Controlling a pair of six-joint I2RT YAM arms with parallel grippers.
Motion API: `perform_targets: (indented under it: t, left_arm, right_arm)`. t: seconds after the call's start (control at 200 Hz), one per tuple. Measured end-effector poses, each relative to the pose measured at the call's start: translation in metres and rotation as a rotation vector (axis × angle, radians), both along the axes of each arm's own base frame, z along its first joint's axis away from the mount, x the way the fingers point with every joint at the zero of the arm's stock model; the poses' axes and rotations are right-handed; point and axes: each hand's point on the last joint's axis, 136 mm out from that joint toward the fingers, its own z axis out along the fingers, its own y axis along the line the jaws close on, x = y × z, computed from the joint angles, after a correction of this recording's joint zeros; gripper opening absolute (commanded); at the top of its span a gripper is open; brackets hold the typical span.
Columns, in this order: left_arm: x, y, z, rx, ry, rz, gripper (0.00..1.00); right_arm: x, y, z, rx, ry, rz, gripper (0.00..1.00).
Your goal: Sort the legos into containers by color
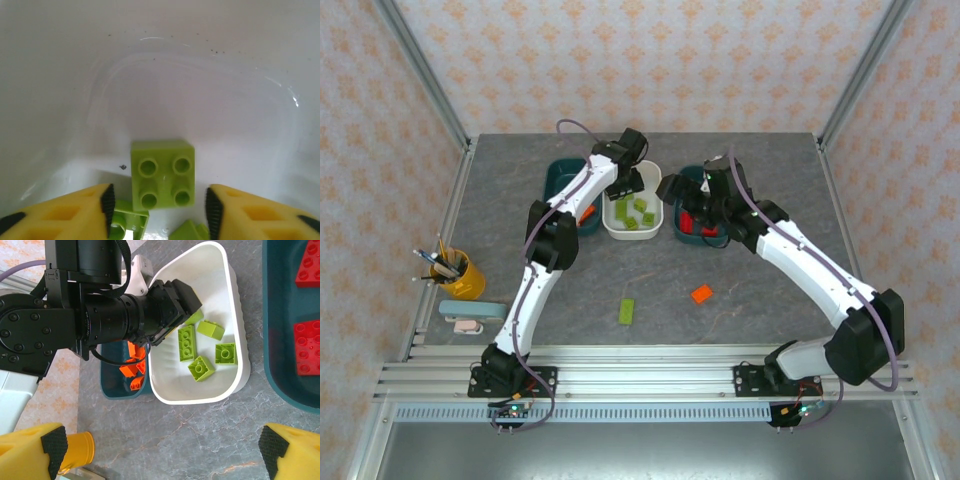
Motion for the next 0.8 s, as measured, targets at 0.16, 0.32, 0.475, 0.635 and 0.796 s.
perform_targets:
  t: [0.16, 0.32, 0.475, 0.635, 0.796]
  left_arm:
    - [0.0, -0.001, 0.003, -0.002, -0.006, -0.004, 0.67]
    - [-0.003, -0.003, 0.03, -0.013, -0.037, -0.008, 0.69]
    - [-0.028, 0.0, 0.107, -0.047, -0.127, -0.019, 0.71]
    - [-0.076, 0.005, 0.19, -0.111, -0.255, -0.054, 0.71]
    - [-0.127, 0.008, 0.205, -0.138, -0.261, -0.138, 0.71]
  right_arm:
    - [-0.003, 0.0, -0.002, -0.008, 0.007, 0.015, 0.99]
    - [-0.01, -0.004, -0.01, -0.066, 0.017, 0.052, 0.98]
    - [-0.025, -0.016, -0.011, -0.152, 0.008, 0.091, 0.96]
    - [-0.042, -0.032, -0.002, -0.206, -0.014, 0.103, 0.95]
    - [-0.058, -0.043, 0.01, -0.21, -0.031, 0.097, 0.93]
